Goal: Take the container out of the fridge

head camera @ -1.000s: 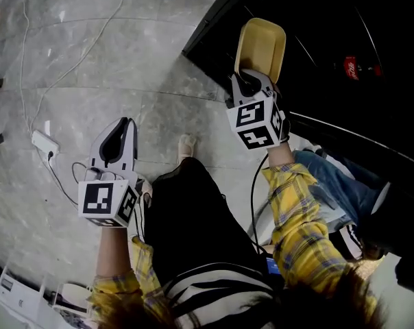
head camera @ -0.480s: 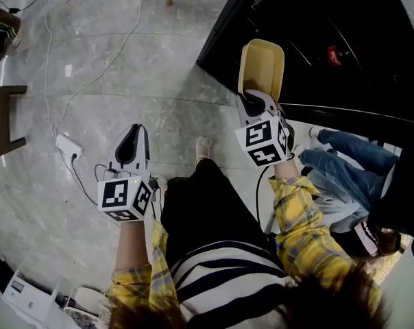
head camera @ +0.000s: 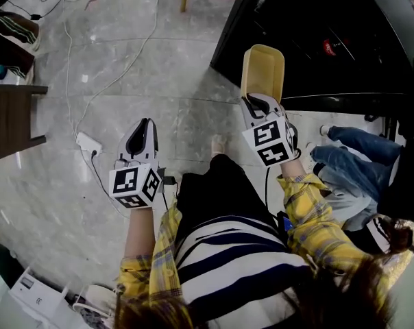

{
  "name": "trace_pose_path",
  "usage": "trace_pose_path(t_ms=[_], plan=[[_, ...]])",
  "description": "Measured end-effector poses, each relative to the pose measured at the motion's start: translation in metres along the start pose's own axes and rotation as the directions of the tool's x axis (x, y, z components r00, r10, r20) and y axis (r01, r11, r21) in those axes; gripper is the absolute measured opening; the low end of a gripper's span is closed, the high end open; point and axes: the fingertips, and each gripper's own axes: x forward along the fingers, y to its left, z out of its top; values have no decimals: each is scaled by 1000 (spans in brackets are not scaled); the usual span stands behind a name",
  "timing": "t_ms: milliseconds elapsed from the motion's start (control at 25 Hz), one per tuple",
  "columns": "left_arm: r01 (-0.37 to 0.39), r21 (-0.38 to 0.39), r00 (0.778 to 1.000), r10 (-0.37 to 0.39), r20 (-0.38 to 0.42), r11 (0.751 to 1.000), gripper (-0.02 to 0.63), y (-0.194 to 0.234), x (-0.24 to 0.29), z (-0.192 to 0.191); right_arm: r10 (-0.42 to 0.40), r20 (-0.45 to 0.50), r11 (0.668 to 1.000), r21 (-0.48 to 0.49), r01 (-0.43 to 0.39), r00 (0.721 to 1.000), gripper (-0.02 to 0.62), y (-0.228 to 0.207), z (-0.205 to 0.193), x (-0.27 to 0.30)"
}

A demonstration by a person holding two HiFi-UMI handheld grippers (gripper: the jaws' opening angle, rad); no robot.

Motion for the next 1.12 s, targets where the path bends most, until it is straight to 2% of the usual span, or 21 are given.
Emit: trace_pose_path(t_ms=[240, 1120], plan=[[-15, 22, 1000, 14, 9, 1000, 46, 8, -17, 10, 46, 16, 997, 65, -47, 999, 46, 13, 14, -14], [-73, -30, 996, 74, 40, 997, 46, 13, -24, 15, 104, 39, 993, -63, -101, 994, 46, 31, 38, -24]])
